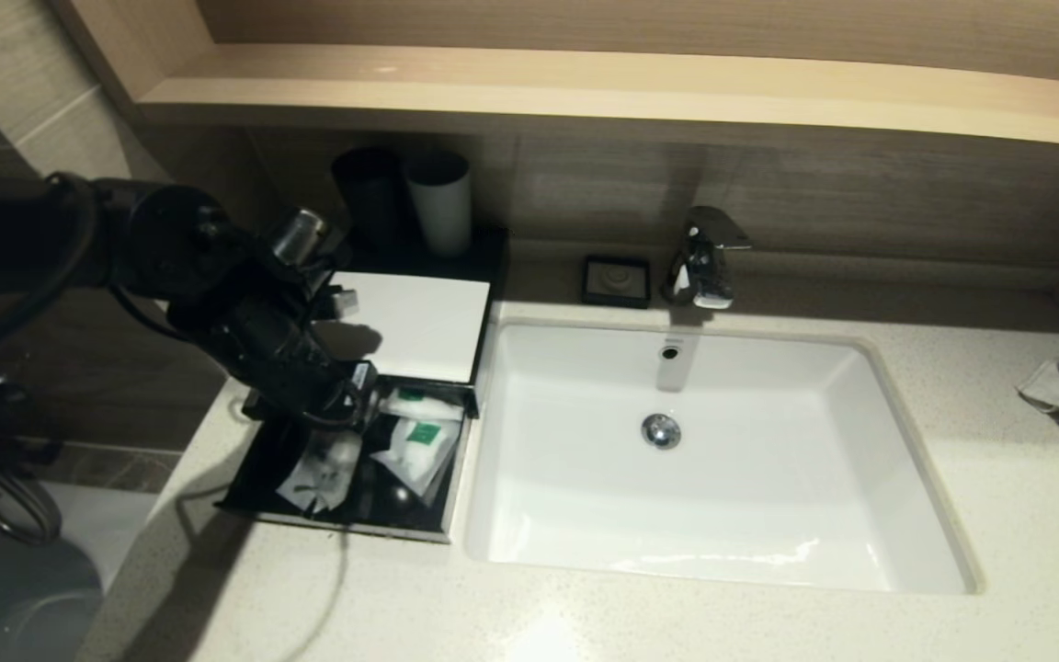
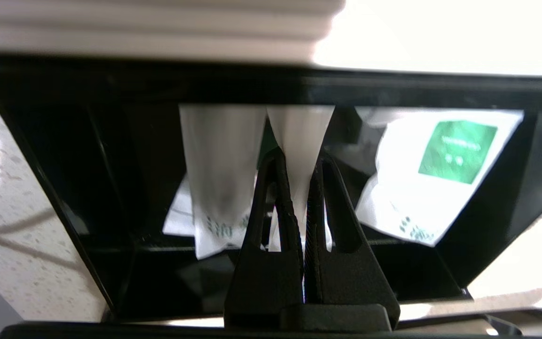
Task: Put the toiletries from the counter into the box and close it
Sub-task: Place the bathroom toiletry into the drawer
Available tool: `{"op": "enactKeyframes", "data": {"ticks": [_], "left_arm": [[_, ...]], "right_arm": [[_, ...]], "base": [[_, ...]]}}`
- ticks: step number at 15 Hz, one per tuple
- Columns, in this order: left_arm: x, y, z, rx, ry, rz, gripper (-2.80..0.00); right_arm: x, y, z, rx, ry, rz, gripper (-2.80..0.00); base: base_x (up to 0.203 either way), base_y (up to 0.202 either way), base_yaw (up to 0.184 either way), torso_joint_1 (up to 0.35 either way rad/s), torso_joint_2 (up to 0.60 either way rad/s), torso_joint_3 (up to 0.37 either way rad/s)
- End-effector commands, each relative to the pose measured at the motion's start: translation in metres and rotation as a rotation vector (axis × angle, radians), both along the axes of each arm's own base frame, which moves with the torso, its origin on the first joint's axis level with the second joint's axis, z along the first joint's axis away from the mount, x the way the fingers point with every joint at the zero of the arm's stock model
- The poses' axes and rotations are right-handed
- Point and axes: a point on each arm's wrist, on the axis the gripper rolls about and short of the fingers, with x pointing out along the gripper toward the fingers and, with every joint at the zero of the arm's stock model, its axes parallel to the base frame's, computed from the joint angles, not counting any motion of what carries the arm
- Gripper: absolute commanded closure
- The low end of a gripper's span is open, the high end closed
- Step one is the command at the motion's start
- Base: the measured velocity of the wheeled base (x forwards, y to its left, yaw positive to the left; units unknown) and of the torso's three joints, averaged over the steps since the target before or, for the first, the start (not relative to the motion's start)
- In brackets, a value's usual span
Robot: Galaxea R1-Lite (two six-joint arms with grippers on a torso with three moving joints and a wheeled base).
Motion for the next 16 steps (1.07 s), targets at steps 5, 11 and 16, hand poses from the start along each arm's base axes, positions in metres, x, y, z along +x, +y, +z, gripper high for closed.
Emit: {"op": "enactKeyframes", "data": {"ticks": [5,11,16], "left_arm": [[0.0036,-0.0005,-0.001,0.012,-0.028,0.004,0.0],[0.0048,-0.0013,-0.0008,0.009,-0.053,0.006,0.0],[0.0066,-0.0028,0.0006,0.023,-0.083,0.021,-2.8]], "right_arm": [[0.0,0.0,0.0,0.0,0.0,0.0,0.0],[0.0,0.0,0.0,0.0,0.0,-0.001,0.0],[0.0,0.0,0.0,0.0,0.0,-0.001,0.0]], "base": [[0.0,0.0,0.0,0.0,0.0,0.0],[0.0,0.0,0.0,0.0,0.0,0.0],[0.0,0.0,0.0,0.0,0.0,0.0]]}}
